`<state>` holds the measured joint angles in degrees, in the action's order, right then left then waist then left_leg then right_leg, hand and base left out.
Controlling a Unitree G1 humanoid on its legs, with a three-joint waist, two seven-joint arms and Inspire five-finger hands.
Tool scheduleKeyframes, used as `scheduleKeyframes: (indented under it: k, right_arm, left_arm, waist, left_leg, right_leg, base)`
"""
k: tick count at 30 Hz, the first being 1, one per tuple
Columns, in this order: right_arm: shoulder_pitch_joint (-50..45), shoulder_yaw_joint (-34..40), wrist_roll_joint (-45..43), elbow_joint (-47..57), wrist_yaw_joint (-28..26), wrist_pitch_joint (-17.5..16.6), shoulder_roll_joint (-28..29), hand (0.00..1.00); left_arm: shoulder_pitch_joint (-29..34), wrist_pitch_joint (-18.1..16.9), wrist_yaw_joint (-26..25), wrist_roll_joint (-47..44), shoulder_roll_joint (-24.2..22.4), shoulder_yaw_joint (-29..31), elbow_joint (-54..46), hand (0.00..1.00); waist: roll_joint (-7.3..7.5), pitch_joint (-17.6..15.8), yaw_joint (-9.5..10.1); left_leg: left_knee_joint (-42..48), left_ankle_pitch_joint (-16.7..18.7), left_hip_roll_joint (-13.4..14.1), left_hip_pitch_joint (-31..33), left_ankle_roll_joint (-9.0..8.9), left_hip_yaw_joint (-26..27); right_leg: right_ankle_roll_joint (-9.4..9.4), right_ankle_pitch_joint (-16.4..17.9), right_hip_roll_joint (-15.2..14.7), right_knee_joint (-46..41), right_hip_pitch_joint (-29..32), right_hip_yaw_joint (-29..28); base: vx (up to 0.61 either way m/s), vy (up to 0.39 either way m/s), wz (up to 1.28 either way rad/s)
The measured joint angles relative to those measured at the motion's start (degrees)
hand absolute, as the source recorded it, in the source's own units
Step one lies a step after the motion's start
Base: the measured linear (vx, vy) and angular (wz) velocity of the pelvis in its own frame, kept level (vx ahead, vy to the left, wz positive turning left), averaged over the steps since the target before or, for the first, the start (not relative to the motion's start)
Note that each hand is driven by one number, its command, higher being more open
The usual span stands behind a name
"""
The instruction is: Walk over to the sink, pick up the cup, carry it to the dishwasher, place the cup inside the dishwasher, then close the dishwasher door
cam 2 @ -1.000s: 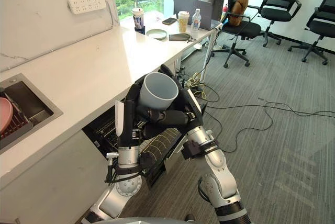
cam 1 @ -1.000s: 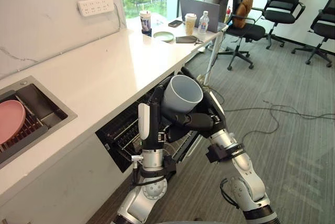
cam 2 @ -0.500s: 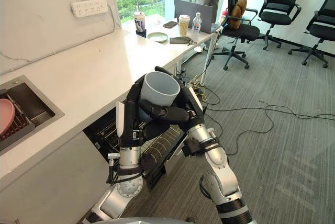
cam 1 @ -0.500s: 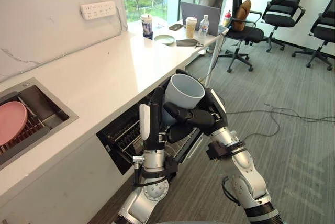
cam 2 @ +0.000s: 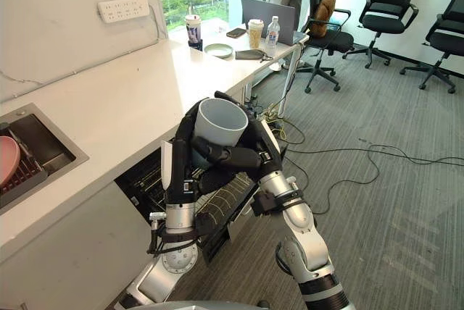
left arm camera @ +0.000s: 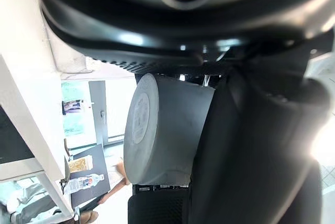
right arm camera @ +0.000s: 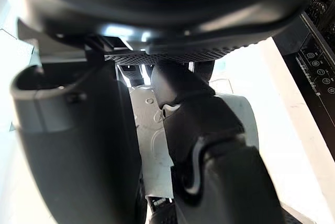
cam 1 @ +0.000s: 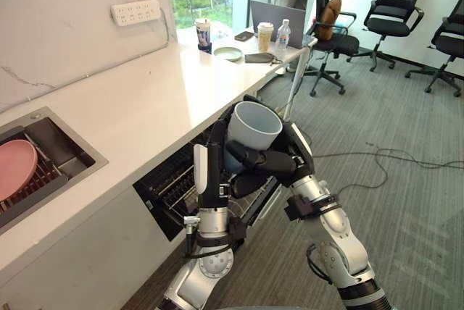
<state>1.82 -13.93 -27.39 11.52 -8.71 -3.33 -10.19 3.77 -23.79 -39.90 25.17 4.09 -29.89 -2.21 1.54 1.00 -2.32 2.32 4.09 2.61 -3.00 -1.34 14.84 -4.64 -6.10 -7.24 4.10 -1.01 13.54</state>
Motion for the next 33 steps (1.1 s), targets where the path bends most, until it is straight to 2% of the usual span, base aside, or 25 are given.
scheduleKeyframes:
  k: [8, 33]
  right_arm:
    - [0.0, 0.0, -2.4, -2.0, 0.5, 0.8, 1.1, 0.00]
    - [-0.3, 0.0, -10.5, -6.8, 1.0, 1.4, 5.5, 0.00]
  left_arm:
    - [0.6, 0.4, 1.5, -3.8, 0.0, -0.3, 0.0, 1.00]
    - [1.4, 1.3, 1.7, -6.1, -0.8, 1.5, 0.8, 1.00]
  waist:
    - [0.00, 0.0, 0.00]
    - [0.03, -0.1, 0.06]
  left_leg:
    - [-0.6, -0.3, 0.1, -0.2, -0.05, 0.0]
    - [-4.2, -2.0, -0.6, -1.6, 0.04, -0.3]
  right_leg:
    - [0.00, 0.0, 0.0, 0.0, 0.0, 0.0]
    - [-0.16, 0.1, 0.0, 0.2, 0.0, 0.5]
  base:
    - [0.00, 0.000, 0.00]
    - [0.00, -0.002, 0.00]
